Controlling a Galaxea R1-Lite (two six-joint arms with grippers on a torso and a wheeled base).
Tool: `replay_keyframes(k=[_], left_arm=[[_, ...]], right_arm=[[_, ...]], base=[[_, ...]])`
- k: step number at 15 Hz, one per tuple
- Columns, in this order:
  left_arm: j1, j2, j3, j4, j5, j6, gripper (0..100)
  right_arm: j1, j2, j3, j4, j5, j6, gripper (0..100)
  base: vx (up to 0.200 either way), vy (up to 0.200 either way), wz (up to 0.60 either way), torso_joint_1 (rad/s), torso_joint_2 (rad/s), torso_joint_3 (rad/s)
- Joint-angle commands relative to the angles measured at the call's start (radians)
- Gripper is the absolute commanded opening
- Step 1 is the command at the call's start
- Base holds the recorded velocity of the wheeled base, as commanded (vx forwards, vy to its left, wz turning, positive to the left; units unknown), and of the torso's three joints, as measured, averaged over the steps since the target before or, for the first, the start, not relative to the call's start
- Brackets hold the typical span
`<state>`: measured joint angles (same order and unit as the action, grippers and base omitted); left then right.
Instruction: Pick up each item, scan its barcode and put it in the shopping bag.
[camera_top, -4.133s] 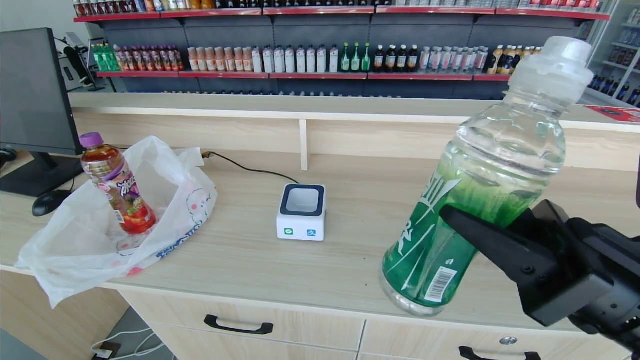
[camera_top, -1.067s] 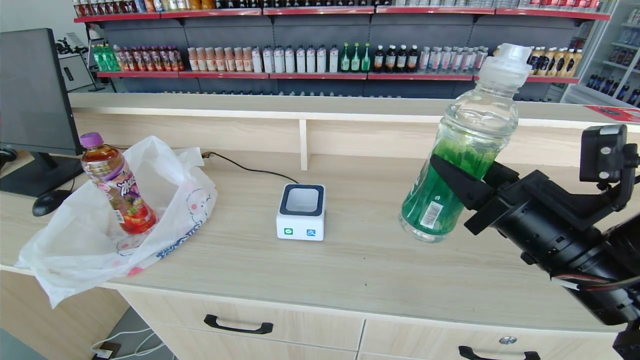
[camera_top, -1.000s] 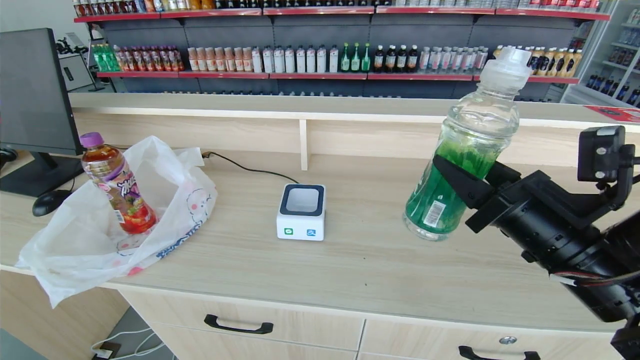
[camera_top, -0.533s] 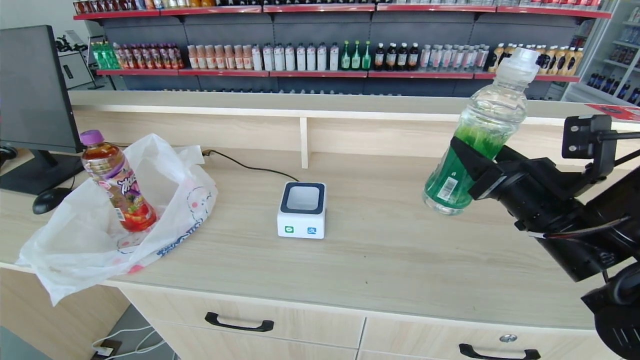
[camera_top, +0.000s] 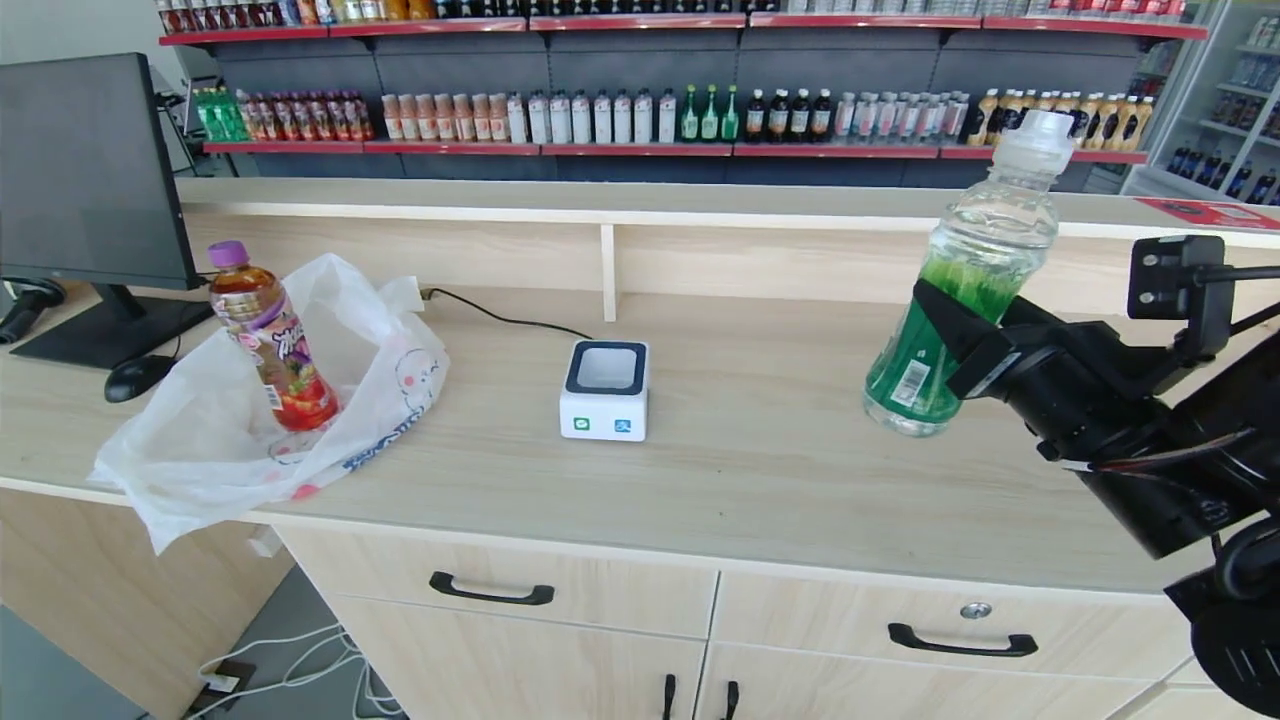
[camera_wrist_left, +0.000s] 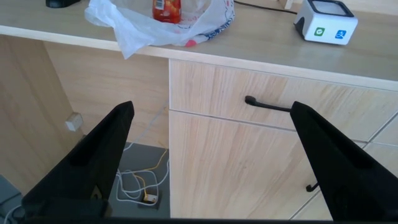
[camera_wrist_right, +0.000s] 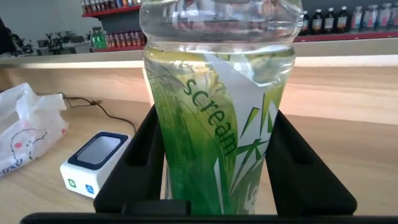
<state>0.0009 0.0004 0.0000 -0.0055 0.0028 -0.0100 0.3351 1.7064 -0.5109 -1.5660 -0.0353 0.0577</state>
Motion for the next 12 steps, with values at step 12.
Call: replay_keyframes(k=[12], left_arm=[[0.001,0.001,0.000,-0.001,0.000,0.001,100]], right_arm=[[-0.005,-0.008,-0.009,-0.005,0.000,0.001,0]], base=[[0.000,0.200,0.00,0.003,0.00,0.003]])
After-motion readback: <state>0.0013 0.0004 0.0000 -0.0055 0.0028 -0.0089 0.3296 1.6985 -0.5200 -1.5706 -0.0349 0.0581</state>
